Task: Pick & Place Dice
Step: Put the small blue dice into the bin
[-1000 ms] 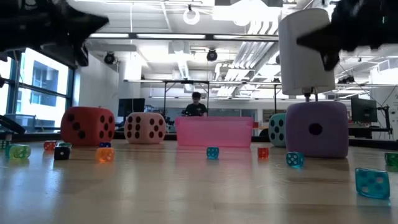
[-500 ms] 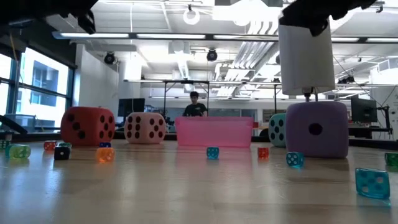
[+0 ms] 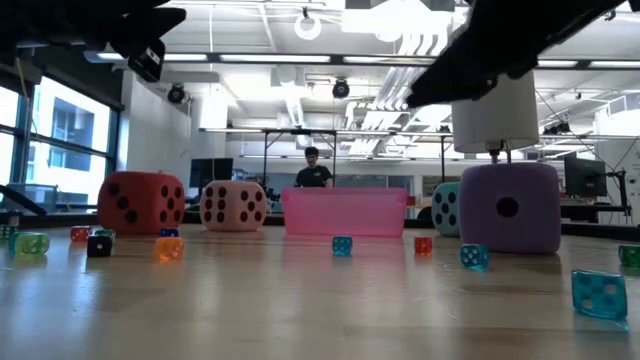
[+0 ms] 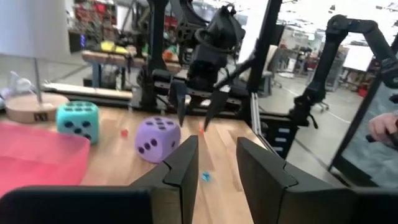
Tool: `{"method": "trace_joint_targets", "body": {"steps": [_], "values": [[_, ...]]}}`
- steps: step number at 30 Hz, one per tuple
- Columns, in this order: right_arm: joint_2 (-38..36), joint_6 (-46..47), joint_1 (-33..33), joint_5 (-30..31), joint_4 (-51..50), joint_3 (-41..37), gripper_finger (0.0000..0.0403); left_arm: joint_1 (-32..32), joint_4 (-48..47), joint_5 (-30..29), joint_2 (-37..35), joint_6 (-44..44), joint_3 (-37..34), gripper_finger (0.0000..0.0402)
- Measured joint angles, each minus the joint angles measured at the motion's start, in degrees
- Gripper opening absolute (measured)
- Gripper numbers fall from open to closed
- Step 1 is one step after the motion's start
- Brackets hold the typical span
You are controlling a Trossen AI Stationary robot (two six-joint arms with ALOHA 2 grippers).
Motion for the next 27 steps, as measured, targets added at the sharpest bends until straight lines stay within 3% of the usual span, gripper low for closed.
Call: {"method": "trace_joint_targets", "body": {"steps": [5,17,27], "values": [[8.5,-8.4,-0.7,0.3,9.7,0.0,0.0203,-1.5,1.6,0.0,3.0,-0.5,0.1,0.0107],[21.5,-4.8,-4.0,-1.1,19.8,0.0,0.0205,-3.9,4.8,0.1,9.2,1.6,0.1,0.0107],[26.9,-0.6,-4.4,-4.2,23.8,0.0,0.0205,-3.9,10.8,0.1,14.6,-1.2,0.1,0.0107]]}}
